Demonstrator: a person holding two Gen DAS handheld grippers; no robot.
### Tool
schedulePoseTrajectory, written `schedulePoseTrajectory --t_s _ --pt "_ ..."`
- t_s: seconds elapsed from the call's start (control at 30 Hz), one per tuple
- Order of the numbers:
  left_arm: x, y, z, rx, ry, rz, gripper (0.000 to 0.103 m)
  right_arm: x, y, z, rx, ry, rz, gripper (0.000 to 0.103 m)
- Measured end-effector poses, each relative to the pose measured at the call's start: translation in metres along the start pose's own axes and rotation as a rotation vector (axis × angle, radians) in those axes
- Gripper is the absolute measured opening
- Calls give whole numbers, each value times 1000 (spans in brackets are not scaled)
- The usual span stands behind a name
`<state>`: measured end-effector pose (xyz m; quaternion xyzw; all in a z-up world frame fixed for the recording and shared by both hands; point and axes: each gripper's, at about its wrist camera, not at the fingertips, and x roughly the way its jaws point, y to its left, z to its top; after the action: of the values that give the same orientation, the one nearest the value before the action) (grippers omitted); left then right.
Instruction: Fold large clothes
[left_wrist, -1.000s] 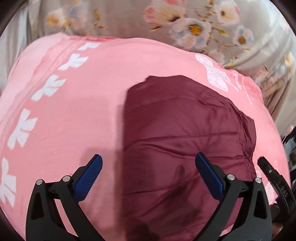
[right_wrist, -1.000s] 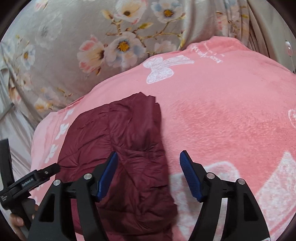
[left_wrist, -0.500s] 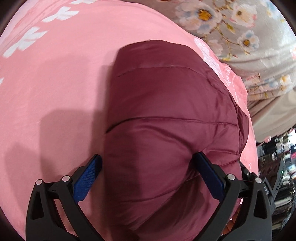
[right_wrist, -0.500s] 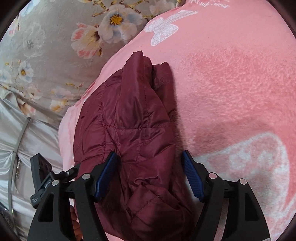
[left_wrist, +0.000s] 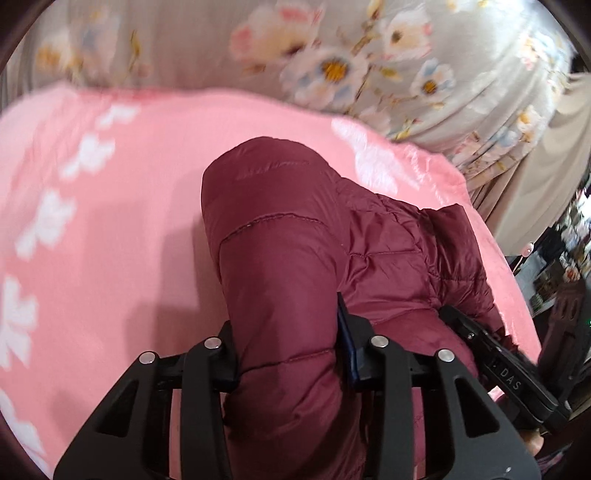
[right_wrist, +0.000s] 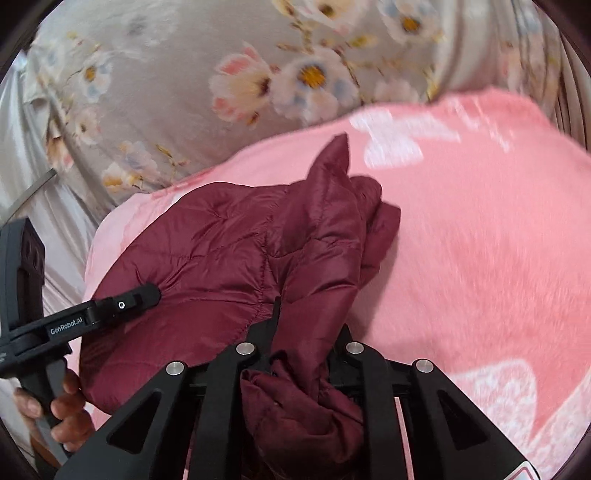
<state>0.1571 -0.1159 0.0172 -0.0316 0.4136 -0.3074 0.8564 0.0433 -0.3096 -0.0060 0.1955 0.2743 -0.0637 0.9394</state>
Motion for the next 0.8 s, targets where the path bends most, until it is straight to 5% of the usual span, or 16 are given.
schedulePoseTrajectory --t_s 0.1,0.33,0.57,0.8 --pt "-21 8 25 55 -105 13 37 0 24 26 -53 -107 36 16" --pt "-34 45 70 176 -297 107 37 55 68 69 -85 -196 112 16" --pt "14 103 90 183 -300 155 37 137 92 78 -114 -153 123 16" --pt "68 138 83 178 -207 181 37 193 92 60 -131 -44 91 16"
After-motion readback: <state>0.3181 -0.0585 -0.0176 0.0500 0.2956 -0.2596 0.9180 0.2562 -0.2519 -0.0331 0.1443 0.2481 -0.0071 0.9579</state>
